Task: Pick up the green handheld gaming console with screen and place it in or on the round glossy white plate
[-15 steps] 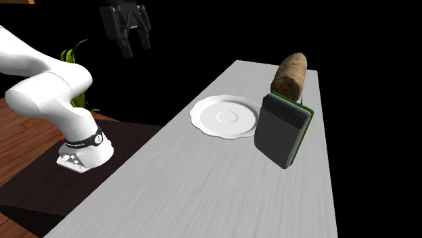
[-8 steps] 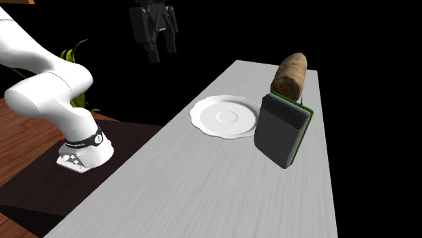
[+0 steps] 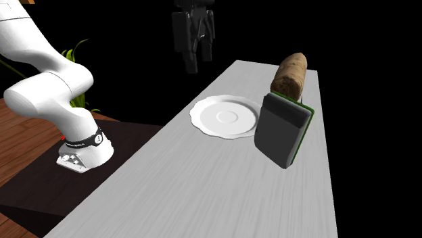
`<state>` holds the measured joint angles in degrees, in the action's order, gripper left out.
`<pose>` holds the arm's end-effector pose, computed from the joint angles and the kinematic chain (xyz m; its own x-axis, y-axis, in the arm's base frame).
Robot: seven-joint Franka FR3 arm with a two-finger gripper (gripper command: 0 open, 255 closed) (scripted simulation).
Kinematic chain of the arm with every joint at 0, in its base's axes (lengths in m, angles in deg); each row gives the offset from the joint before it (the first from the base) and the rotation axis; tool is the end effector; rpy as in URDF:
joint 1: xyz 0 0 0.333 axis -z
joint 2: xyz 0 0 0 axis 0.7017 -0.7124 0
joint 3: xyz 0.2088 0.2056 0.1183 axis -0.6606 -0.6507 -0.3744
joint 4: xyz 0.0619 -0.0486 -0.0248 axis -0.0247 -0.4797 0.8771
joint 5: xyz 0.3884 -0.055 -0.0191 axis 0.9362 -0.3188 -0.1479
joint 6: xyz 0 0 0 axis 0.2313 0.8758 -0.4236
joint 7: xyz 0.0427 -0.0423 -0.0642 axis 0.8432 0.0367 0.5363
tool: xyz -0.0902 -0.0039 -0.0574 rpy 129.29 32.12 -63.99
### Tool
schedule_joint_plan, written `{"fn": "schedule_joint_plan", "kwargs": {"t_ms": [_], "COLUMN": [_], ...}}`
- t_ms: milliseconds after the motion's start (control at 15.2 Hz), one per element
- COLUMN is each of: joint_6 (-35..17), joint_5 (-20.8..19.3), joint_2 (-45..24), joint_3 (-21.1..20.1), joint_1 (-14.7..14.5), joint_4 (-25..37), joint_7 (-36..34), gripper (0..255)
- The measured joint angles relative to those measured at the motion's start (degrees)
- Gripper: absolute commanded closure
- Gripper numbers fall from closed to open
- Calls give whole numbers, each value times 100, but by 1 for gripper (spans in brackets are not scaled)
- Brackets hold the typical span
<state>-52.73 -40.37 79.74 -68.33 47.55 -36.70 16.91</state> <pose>0.4980 -0.0575 0.6136 0.9843 -0.1586 0.0775 -0.1622 -0.9859 0.0417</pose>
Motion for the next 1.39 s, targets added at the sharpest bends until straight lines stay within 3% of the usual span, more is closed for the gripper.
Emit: {"fn": "schedule_joint_plan", "kwargs": {"t_ms": [528, 726, 1386], "joint_6": [277, 599, 63], "joint_5": [43, 113, 127], "joint_2": [-1786, -2618, -2815], "joint_3": [182, 268, 289], "joint_1": [175, 297, 336], "joint_4": [2067, 3229, 2885], "joint_7": [-96, -63, -77], "gripper": [0, 0, 0]}}
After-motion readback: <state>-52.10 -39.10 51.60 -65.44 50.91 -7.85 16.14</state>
